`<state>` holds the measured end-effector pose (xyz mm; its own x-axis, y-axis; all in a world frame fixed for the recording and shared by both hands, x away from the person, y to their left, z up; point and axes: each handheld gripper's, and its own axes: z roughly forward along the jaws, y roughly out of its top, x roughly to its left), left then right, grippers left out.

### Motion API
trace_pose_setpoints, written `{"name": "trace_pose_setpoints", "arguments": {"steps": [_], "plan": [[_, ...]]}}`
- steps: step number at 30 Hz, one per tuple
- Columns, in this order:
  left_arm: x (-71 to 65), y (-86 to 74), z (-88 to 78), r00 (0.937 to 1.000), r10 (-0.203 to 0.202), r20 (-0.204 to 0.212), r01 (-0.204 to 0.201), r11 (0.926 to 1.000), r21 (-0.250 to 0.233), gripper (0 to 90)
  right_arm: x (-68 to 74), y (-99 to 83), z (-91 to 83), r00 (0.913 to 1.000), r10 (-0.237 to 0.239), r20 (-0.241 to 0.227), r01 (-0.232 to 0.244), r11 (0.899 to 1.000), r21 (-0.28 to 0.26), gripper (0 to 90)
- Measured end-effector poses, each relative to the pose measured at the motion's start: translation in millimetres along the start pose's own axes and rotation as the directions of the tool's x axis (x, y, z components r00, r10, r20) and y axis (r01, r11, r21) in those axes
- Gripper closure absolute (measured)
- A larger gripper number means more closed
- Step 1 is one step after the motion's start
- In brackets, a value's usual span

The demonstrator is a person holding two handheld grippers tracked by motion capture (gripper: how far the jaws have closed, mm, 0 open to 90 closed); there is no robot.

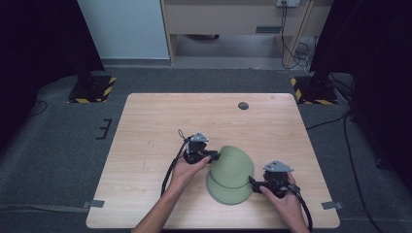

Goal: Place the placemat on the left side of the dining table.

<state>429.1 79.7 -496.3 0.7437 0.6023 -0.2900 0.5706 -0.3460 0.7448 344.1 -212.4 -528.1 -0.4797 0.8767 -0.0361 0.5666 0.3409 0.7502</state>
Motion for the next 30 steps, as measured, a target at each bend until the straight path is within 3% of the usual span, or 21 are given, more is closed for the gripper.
{"name": "trace_pose_setpoints", "arguments": {"steps": [4, 6, 8, 16, 21, 30], "plan": [[1.5, -1.8, 1.0, 1.0, -0.002, 0.002, 0.002, 1.0, 0.007, 77.2, -0.2, 0.1, 0.2, 1.0, 0.002, 0.0, -0.002, 1.0, 0.001, 12.3], [0.5, -3.1, 4.4, 0.9996, 0.007, 0.028, -0.008, 0.9992, 0.038, 76.1, -0.1, 0.1, 0.1, 1.0, 0.002, 0.001, -0.002, 1.0, 0.001, 12.3], [-3.9, -3.6, 8.0, 0.9995, 0.026, -0.016, -0.026, 0.9984, 0.05, 75.2, -0.2, 0.1, 0.2, 1.0, 0.002, 0.001, -0.002, 1.0, 0.001, 12.1], [-1.0, -2.7, 4.6, 0.9999, -0.01, -0.003, 0.01, 0.9999, 0.011, 76.3, 0.0, 0.1, 0.3, 1.0, 0.001, 0.001, -0.001, 1.0, 0.0, 12.1], [-3.8, -2.8, 5.9, 0.9997, 0.007, -0.022, -0.007, 0.9999, 0.009, 79.6, 0.6, 0.1, 0.3, 1.0, 0.001, 0.004, -0.001, 1.0, 0.0, 11.9], [-5.4, -0.6, 2.9, 0.9998, 0.018, -0.01, -0.018, 0.9997, -0.016, 83.6, -0.3, 0.2, 0.3, 0.9999, 0.011, 0.004, -0.011, 1.0, 0.003, 9.9]]}}
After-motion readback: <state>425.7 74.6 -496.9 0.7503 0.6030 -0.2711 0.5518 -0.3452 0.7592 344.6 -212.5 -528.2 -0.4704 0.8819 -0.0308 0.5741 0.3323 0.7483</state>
